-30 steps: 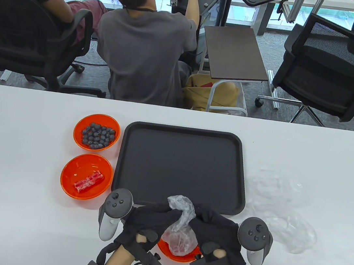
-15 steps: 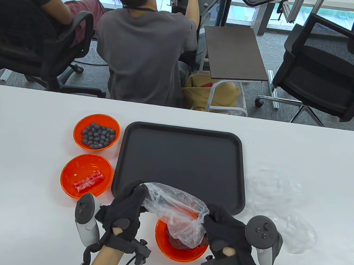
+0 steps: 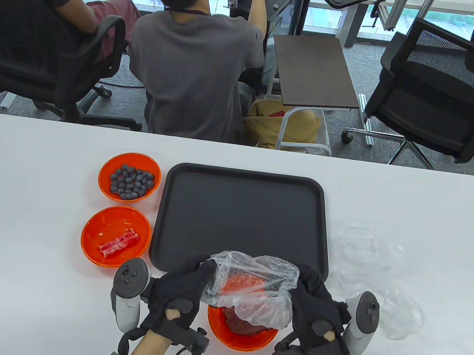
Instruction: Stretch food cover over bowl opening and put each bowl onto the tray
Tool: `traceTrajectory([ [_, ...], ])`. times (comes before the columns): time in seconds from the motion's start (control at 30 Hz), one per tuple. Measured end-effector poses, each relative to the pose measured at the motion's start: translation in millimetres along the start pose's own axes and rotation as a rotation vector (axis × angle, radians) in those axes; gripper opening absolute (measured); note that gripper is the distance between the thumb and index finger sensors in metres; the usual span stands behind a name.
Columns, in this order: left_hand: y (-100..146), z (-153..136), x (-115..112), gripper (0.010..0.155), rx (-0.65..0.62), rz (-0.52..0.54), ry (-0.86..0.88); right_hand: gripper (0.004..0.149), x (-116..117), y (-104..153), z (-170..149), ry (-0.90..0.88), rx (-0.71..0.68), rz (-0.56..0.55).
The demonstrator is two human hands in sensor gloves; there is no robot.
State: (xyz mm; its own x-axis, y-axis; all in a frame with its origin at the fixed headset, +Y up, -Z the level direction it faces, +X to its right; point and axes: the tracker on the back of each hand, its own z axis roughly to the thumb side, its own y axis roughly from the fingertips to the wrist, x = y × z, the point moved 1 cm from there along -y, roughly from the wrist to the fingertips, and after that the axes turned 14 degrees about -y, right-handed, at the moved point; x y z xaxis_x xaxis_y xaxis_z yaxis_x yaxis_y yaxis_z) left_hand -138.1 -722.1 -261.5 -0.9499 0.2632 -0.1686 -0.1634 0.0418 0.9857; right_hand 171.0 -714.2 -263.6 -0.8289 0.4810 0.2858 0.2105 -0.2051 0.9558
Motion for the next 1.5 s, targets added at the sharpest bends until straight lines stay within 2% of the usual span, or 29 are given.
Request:
traceTrajectory([
  [0.13, -0.7, -5.2, -2.7, 0.047, 0.024, -0.012, 0.034, 0.047, 0.8, -1.3, -5.3, -0.146, 0.012, 0.037],
  [0.33, -0.5, -9.1, -3.3, 0.046, 0.028, -0.023, 0.119, 0.047, 3.3, -1.5, -10.9, -0.189, 0.057, 0.065],
  [0.4, 0.1, -10.4, -1.7, 0.046, 0.026, -0.006, 0.179, 0.047, 3.9, -1.1, -11.0, -0.137, 0.080, 0.073],
  [0.6, 2.3, -8.8, 4.8, 0.046, -0.036, 0.051, 0.419, 0.047, 7.7, 1.4, -8.0, 0.171, 0.128, 0.091],
  [0.77, 2.3, -6.1, 3.6, 0.046, -0.044, 0.028, 0.590, 0.047, 14.7, 2.6, -7.2, 0.439, 0.127, 0.117],
  [0.9, 3.1, -6.6, 3.3, 0.046, -0.011, 0.018, 0.524, 0.047, 14.2, 3.4, -6.2, 0.502, 0.116, 0.080],
  [1.03, 5.3, -7.4, 0.1, 0.046, 0.056, 0.035, 0.354, 0.047, 10.7, 4.4, -2.8, 0.466, 0.084, 0.038],
  [1.17, 6.9, -13.4, -4.7, 0.046, 0.131, 0.088, 0.260, 0.047, 4.5, 6.3, 0.7, 0.314, 0.029, -0.004],
  [1.43, 5.3, -20.0, -17.7, 0.046, 0.211, 0.015, 0.201, 0.046, 3.5, 6.2, -1.2, 0.067, -0.027, 0.006],
  [1.5, 5.3, -20.1, -19.3, 0.046, 0.220, 0.004, 0.177, 0.046, 1.8, 6.4, -2.9, 0.002, -0.046, -0.023],
])
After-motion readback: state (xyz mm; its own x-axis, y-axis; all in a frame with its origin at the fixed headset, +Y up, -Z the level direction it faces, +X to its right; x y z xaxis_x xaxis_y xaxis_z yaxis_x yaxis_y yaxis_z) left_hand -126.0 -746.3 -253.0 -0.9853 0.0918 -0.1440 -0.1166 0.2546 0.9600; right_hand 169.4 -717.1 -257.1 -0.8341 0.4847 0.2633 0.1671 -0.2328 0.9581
